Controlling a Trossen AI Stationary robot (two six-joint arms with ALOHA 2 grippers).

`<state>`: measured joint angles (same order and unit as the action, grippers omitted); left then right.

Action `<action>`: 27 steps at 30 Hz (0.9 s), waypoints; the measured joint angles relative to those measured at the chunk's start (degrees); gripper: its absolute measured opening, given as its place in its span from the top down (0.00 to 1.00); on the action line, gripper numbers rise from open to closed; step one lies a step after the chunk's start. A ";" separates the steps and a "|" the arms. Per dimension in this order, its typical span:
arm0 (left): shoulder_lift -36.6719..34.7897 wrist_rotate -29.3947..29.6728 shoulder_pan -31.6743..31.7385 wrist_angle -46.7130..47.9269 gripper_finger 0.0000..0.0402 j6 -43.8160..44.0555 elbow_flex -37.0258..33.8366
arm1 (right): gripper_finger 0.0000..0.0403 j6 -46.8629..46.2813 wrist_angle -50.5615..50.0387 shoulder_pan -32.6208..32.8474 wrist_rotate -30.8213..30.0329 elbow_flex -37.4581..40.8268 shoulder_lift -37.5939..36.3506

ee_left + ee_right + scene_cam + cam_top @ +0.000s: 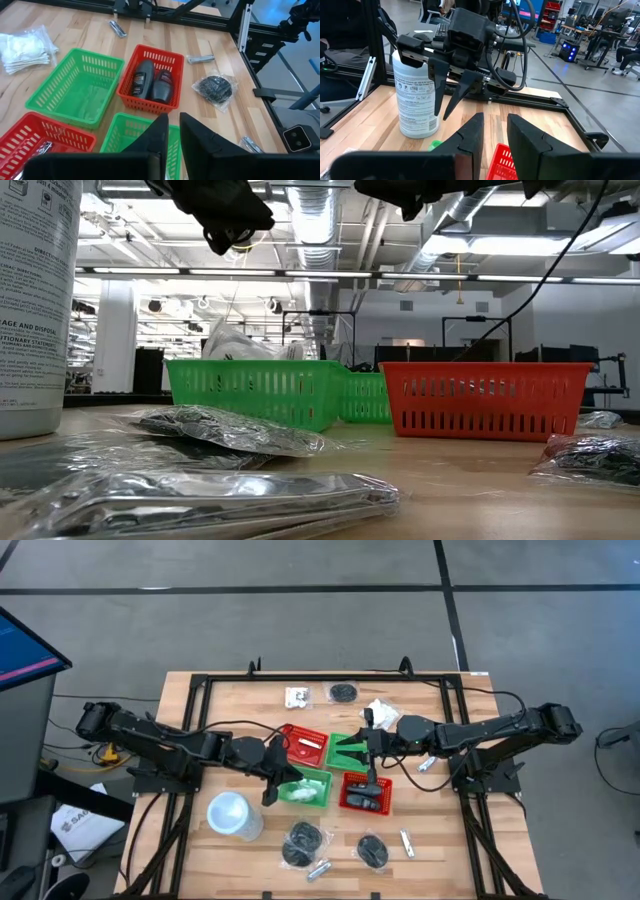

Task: Pick & Place Travel size toiletries
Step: Put the white cotton pack into the bottom left green bin

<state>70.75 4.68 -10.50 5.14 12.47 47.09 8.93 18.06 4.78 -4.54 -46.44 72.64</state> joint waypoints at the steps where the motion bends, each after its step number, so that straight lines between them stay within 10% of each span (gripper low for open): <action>1: -0.01 0.08 0.12 -0.01 0.90 0.00 0.00 | 0.81 0.01 0.00 0.00 0.00 0.00 0.00; 27: 0.01 5.84 16.76 -0.04 0.89 0.45 0.00 | 0.81 0.00 0.00 0.00 0.00 0.00 0.00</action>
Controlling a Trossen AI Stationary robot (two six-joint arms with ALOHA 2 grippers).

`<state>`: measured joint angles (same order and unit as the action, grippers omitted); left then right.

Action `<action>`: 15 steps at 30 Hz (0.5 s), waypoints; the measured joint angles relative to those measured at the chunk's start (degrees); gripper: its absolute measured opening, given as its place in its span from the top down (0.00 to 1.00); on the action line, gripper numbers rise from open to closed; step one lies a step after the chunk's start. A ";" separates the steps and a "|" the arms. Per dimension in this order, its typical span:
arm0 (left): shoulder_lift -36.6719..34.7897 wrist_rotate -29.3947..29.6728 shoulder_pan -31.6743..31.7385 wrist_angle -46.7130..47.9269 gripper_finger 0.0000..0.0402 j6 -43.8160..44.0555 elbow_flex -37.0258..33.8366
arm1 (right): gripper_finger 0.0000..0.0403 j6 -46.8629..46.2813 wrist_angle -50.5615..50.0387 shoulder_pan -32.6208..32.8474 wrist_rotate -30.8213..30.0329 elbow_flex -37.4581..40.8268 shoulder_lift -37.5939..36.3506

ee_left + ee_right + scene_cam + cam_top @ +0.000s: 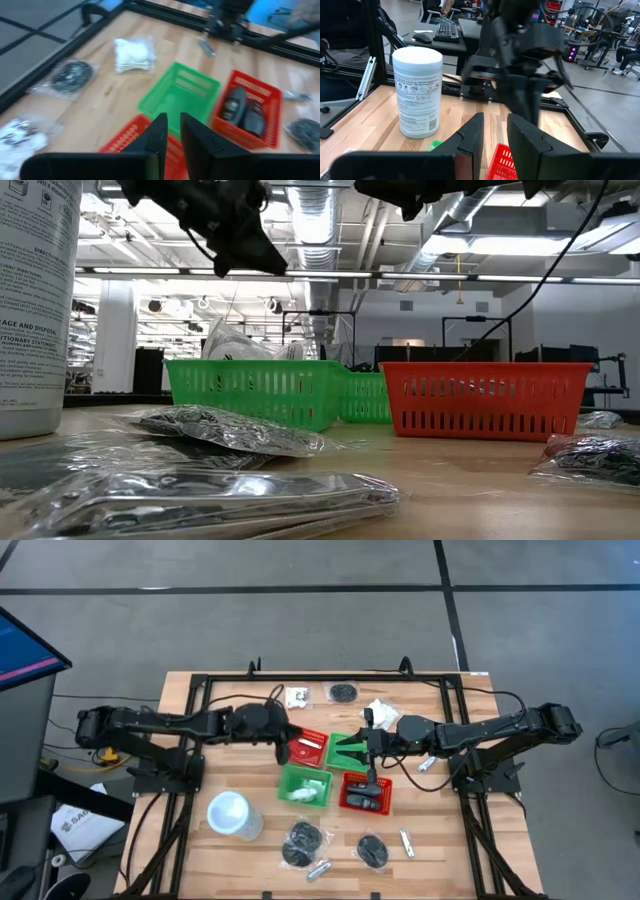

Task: Pick & Place Travel size toiletries
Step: Put the white cotton pack into the bottom left green bin

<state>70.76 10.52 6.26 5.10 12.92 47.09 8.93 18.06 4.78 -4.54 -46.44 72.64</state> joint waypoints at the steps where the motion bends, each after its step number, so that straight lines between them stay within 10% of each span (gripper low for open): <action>1: 0.00 0.00 1.08 0.00 0.89 0.74 0.00 | 0.81 0.00 0.00 0.00 0.00 0.00 0.00; 15: 0.00 -0.02 15.44 -0.14 0.89 1.54 0.00 | 0.81 0.02 0.00 -0.01 0.00 0.00 0.00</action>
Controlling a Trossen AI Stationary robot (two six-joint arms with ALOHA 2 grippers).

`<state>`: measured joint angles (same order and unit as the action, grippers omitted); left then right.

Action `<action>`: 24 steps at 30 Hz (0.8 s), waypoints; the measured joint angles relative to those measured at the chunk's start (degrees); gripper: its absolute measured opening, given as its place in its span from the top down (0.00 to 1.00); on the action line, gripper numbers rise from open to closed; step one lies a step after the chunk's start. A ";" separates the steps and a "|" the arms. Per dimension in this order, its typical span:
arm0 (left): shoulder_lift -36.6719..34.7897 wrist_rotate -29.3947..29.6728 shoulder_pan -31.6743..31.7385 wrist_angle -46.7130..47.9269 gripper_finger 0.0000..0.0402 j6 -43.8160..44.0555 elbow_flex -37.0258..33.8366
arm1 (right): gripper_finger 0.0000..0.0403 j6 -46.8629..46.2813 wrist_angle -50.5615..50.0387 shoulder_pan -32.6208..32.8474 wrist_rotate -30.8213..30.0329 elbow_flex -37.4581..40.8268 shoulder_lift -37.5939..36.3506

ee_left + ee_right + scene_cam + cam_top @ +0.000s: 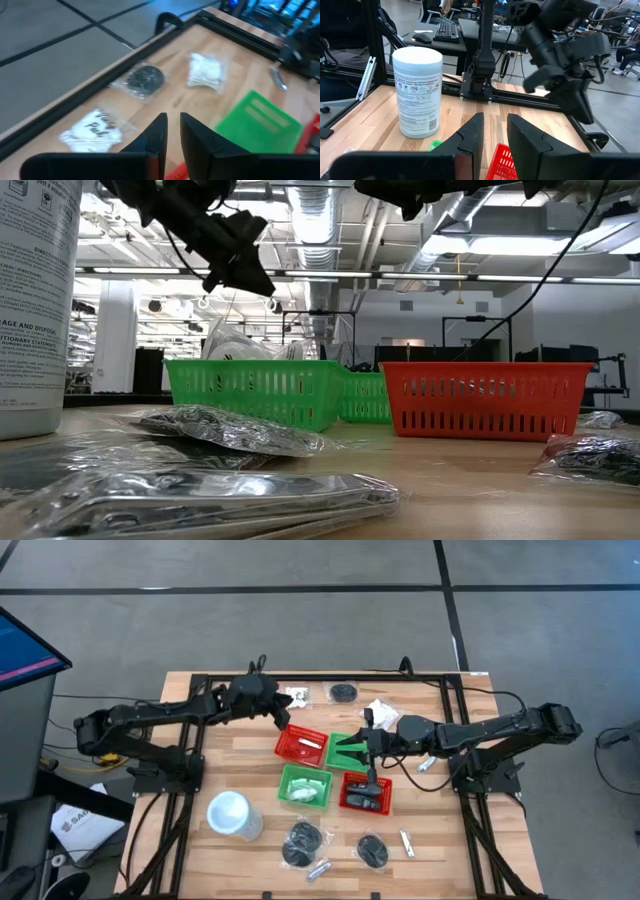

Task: Pick & Place Travel size toiletries
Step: Put the white cotton pack into the bottom left green bin

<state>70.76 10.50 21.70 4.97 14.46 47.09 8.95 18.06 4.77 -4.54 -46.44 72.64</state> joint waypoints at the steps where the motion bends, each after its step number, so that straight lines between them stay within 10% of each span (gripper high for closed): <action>1: 0.00 0.00 0.66 -0.04 0.89 0.00 0.00 | 0.81 0.00 0.00 -0.01 0.00 0.00 0.00; 24: 0.78 0.01 13.31 -2.84 0.89 -0.02 0.02 | 0.81 0.02 0.00 -0.02 0.00 0.00 0.00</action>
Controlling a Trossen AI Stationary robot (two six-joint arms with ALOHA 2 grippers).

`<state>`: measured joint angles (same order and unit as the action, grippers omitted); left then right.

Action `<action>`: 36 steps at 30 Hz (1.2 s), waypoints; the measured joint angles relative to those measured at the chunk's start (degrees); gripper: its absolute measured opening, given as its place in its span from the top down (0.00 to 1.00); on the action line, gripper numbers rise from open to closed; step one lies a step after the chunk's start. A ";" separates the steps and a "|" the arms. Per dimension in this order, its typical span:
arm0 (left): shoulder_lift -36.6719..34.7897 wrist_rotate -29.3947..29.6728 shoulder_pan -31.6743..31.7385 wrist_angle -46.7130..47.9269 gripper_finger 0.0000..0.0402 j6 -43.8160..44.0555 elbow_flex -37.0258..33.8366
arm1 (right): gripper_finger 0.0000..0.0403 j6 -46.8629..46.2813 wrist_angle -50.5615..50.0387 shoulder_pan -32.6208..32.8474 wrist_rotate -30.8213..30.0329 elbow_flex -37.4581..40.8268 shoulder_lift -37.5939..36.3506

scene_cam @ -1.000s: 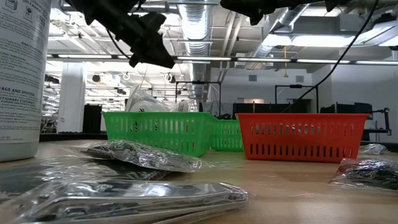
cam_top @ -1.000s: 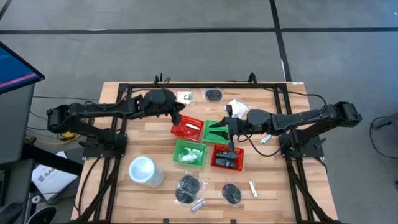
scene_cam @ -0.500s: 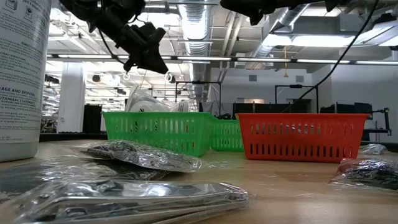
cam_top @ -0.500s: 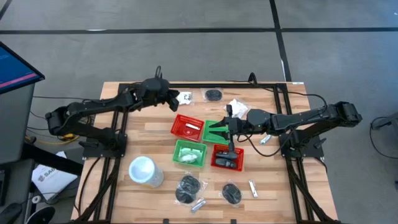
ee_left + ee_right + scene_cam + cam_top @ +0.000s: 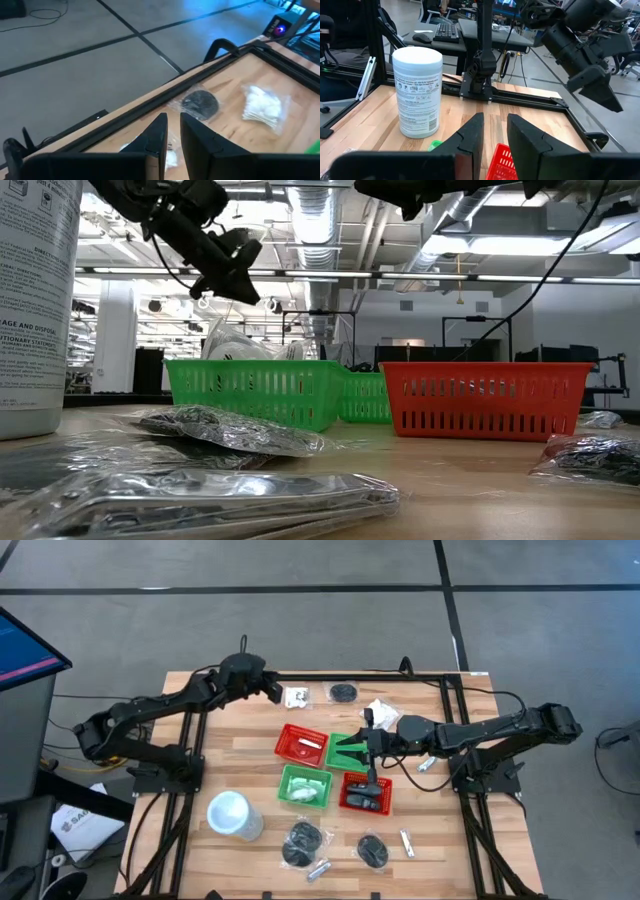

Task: Pick & Place Travel size toiletries
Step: Put the white cotton pack into the bottom left green bin

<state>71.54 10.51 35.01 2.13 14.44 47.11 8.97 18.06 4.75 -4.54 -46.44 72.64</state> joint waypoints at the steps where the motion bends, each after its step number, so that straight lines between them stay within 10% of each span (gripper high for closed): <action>1: 0.37 0.00 0.33 0.21 0.89 0.00 0.00 | 0.81 0.00 0.00 0.00 0.00 0.00 0.00; 36: 23.33 -2.04 2.04 -6.97 0.60 4.10 0.07 | 0.81 0.59 -0.11 0.00 0.00 0.00 -0.02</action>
<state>94.87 8.47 37.05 -4.84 18.53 47.18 9.56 17.96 4.75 -4.54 -46.44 72.62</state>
